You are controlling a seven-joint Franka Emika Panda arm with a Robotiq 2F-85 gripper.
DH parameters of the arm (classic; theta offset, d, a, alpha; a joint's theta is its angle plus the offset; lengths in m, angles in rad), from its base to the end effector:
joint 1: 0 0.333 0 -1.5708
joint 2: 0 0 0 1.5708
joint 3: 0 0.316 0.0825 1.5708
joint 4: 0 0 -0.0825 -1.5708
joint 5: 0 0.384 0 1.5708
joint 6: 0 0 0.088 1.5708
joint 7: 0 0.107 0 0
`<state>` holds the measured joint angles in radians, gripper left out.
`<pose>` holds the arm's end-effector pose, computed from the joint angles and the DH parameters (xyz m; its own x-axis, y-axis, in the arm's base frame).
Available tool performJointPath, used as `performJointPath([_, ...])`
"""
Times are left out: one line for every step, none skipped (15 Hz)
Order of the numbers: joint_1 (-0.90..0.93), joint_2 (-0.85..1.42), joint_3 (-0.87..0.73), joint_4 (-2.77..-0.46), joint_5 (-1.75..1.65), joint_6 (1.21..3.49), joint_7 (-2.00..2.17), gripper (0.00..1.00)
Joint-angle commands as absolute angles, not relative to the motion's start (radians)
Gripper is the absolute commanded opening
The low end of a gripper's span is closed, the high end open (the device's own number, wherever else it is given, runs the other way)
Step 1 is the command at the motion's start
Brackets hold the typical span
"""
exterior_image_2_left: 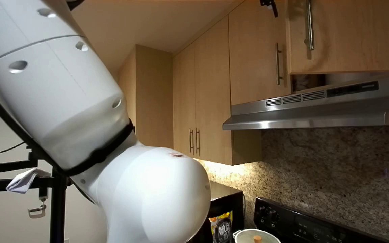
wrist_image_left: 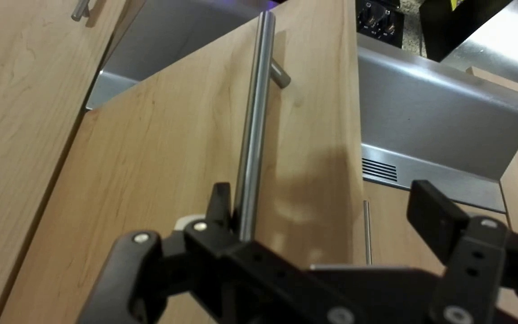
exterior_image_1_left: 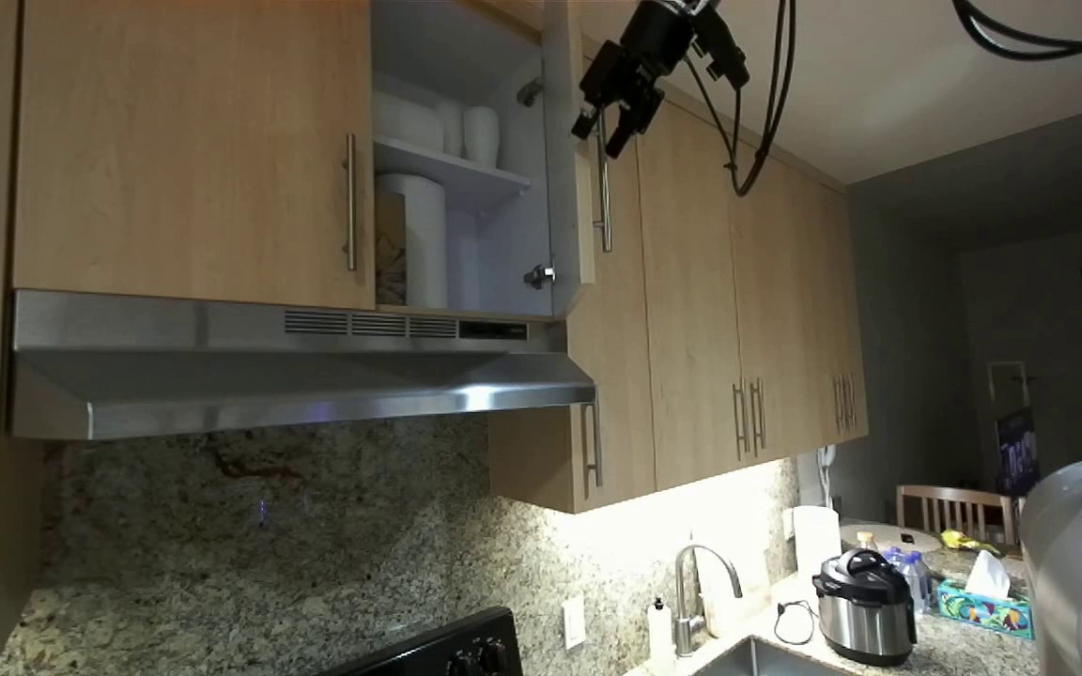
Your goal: Open and close the right cabinet door on top of the stove
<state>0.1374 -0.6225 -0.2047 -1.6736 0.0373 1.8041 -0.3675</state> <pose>0.3159 -0.0710 0.8757 0.6886 0.2520 0.6800 0.2531 -0.9622 0.1002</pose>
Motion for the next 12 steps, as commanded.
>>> performJointPath([0.149, -0.594, -0.208, -1.621, 0.073, 1.739, -0.446, 1.0])
performJointPath([0.152, -0.588, -0.206, -1.613, 0.074, 1.726, -0.46, 1.0])
performJointPath([0.156, -0.58, -0.205, -1.603, 0.075, 1.71, -0.473, 1.0])
performJointPath([0.161, -0.572, -0.204, -1.592, 0.077, 1.695, -0.486, 1.0])
performJointPath([0.167, -0.563, -0.203, -1.58, 0.08, 1.678, -0.496, 1.0])
performJointPath([0.174, -0.553, -0.201, -1.569, 0.085, 1.66, -0.507, 1.0])
performJointPath([0.183, -0.545, -0.199, -1.557, 0.09, 1.642, -0.517, 1.0])
performJointPath([0.19, -0.534, -0.198, -1.544, 0.099, 1.624, -0.527, 1.0])
performJointPath([0.196, -0.524, -0.196, -1.534, 0.111, 1.611, -0.535, 1.0])
performJointPath([0.201, -0.513, -0.195, -1.523, 0.126, 1.601, -0.54, 1.0])
performJointPath([0.204, -0.502, -0.194, -1.513, 0.139, 1.596, -0.541, 1.0])
performJointPath([0.205, -0.491, -0.193, -1.502, 0.151, 1.591, -0.542, 1.0])
